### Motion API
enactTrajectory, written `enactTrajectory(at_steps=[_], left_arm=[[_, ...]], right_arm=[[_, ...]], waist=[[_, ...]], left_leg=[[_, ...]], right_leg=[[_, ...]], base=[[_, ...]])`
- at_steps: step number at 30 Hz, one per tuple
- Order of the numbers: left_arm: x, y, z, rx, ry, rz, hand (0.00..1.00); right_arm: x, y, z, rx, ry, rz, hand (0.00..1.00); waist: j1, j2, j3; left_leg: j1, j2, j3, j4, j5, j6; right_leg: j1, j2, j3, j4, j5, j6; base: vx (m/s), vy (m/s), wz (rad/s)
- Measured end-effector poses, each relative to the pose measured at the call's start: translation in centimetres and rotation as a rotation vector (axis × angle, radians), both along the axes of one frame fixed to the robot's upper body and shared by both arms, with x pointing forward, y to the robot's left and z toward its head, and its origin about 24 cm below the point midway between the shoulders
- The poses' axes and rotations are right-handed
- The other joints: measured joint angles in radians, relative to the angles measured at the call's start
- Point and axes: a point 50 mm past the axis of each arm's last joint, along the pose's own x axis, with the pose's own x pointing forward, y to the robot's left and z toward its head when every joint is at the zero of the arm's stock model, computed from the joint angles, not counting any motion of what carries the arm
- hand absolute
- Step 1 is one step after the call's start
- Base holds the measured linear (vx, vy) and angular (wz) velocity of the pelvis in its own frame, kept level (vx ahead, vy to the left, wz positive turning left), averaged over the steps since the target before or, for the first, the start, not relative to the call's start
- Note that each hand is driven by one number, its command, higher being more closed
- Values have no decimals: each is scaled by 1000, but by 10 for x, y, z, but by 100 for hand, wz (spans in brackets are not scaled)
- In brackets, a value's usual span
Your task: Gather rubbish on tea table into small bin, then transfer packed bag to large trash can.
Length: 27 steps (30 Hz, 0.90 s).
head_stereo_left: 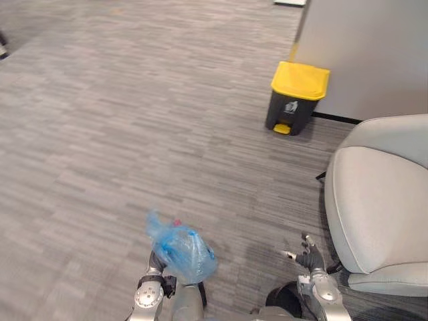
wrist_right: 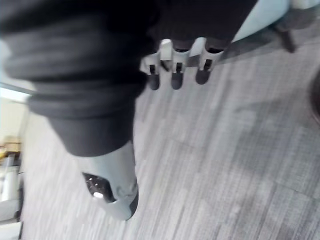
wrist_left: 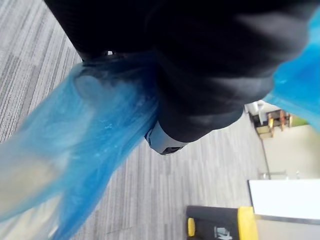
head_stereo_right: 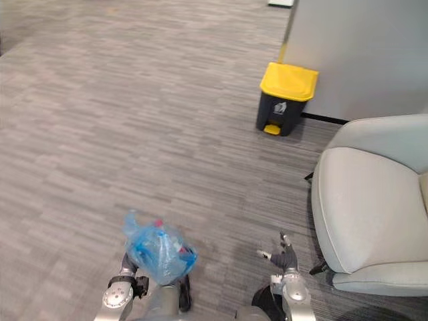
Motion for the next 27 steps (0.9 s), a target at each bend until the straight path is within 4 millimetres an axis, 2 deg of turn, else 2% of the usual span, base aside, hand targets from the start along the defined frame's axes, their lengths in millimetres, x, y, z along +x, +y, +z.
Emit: enactTrajectory(at_steps=[1, 2, 3, 4, 5, 6, 7, 8, 9, 10, 12, 13, 14, 15, 16, 17, 18, 19, 20, 21, 22, 23, 25, 27], left_arm=[[3, 0, 0, 1, 4, -6, 100], [3, -4, -1, -4, 6, -21, 100], [4, -6, -1, -4, 7, -32, 100], [3, -7, -1, -3, 11, -47, 100], [3, -6, -1, 4, 12, -56, 100], [4, -5, 0, 12, 11, -61, 100], [4, -4, 0, 20, 15, -62, 100], [3, 1, 0, 38, 20, -57, 100], [4, 3, 0, 45, 19, -56, 100], [5, 7, 2, 57, 16, -57, 100], [6, 13, 3, 66, 11, -38, 100], [6, 20, 4, 87, 12, -40, 100], [9, 20, 2, 84, 22, -38, 100], [9, 18, 0, 77, 29, -36, 100], [8, 16, -2, 72, 38, -35, 100], [10, 15, -2, 67, 36, -38, 100], [14, 10, -2, 53, 30, -41, 100], [16, 8, -1, 46, 25, -41, 100], [16, 1, -2, 24, 24, -42, 100], [15, -1, -3, 15, 27, -42, 100], [11, -6, -4, -4, 28, -44, 100], [9, -7, -3, -12, 21, -46, 100], [5, -8, -4, -19, 28, -46, 100], [3, -9, -5, -21, 32, -47, 100]], right_arm=[[0, -1, 0, -3, 2, 0, 0], [-2, -2, -1, -10, 8, -1, 0], [-2, -2, -1, -11, 9, 0, 0], [1, -1, -2, -9, 14, 6, 0], [0, 0, -4, -12, 24, 12, 0], [0, 0, -4, -15, 30, 17, 0], [2, 1, -3, -15, 24, 24, 0], [6, 1, -2, -17, 14, 29, 0], [8, 1, 0, -21, 8, 32, 0], [12, 1, 1, -25, 1, 37, 0], [17, 1, 0, -29, 6, 46, 0], [15, 1, -1, -37, 17, 54, 0], [11, -5, -4, -60, 40, 60, 0], [12, -7, -4, -70, 48, 63, 0], [13, -11, -3, -78, 46, 59, 0], [12, -12, -3, -78, 46, 51, 0], [7, -14, -5, -78, 60, 40, 0], [4, -14, -6, -77, 69, 39, 0], [-3, -12, -9, -69, 84, 35, 0], [-6, -11, -10, -63, 89, 34, 0], [-7, -7, -10, -52, 81, 32, 0], [-5, -7, -7, -48, 60, 25, 0], [0, -3, -3, -36, 30, 23, 0], [2, -1, -2, -21, 19, 14, 0]], waist=[[-1, -19, -10], [-5, -18, -9], [-5, -18, -8], [-7, -11, -7], [-12, -10, -6], [-17, -10, -6], [-19, -5, -2], [-28, -2, 0], [-29, 9, 6], [-36, 19, 13], [-55, 30, 20], [-59, 0, 8], [-57, 7, 25], [-55, 24, 24], [-58, 36, 23], [-59, 44, 25], [-66, 50, 26], [-67, 51, 27], [-66, 49, 33], [-62, 47, 35], [-54, 44, 36], [-51, 38, 40], [-35, 28, 40], [-16, 22, 41]], left_leg=[[13, -15, 28, 8, -27, 12], [49, -30, 54, -6, -51, 27], [74, -37, 69, -18, -64, 30], [140, -49, 98, -47, -85, 39], [171, -49, 117, -61, -91, 44], [195, -50, 125, -77, -96, 46], [237, -49, 135, -103, -104, 43], [282, -41, 151, -138, -108, 36], [301, -35, 155, -150, -109, 33], [336, -18, 164, -168, -110, 32], [376, 3, 171, -196, -107, 22], [403, -14, 166, -217, -106, -10], [437, -5, 141, -225, -129, -47], [439, 13, 134, -223, -130, -51], [436, 26, 118, -214, -116, -72], [436, 38, 110, -199, -108, -87], [408, 59, 81, -123, -84, -123], [387, 77, 60, -53, -74, -129], [320, 121, 11, 177, -12, -137], [292, 137, -2, 276, -8, -141], [226, 170, -10, 460, -21, -122], [178, 183, -2, 539, -36, -97], [90, 184, 24, 563, -52, -69], [16, 158, 32, 477, -69, -43]], right_leg=[[-17, -22, 18, 42, -2, 5], [-42, -39, 28, 131, -2, 18], [-65, -48, 33, 194, 2, 55], [-147, -60, 43, 394, 41, 163], [-189, -62, 43, 494, 53, 196], [-221, -64, 36, 559, 52, 193], [-286, -63, -4, 642, 38, 158], [-342, -61, -70, 670, 13, 108], [-365, -60, -110, 661, 0, 85], [-401, -59, -187, 602, -17, 49], [-446, -57, -294, 430, 9, 2], [-443, -47, -331, 234, 127, -28], [-437, -29, -318, 221, 245, -116], [-436, -13, -320, 231, 235, -126], [-439, 2, -320, 229, 194, -125], [-437, 9, -323, 229, 181, -127], [-413, 24, -332, 220, 156, -136], [-388, 31, -336, 209, 149, -137], [-290, 52, -346, 155, 140, -146], [-251, 59, -344, 132, 137, -149], [-181, 77, -332, 90, 130, -156], [-147, 84, -317, 68, 118, -164], [-107, 88, -281, 38, 106, -161], [-77, 89, -247, 4, 104, -157]], base=[[352, 265, -46], [337, 248, -49], [369, 243, -58], [301, 166, -43], [304, 131, -37], [312, 42, -23], [388, -1, -34], [322, -11, -35], [338, -87, -28], [345, -132, -20], [397, -171, -8], [425, -176, 0], [436, -167, -14], [417, -179, -29], [303, -157, -28], [444, -259, -11], [384, -221, 3], [457, -255, 13], [297, -153, 9], [336, -141, -4], [296, -83, -27], [278, -59, -37], [237, -2, -52], [238, 62, -54]])
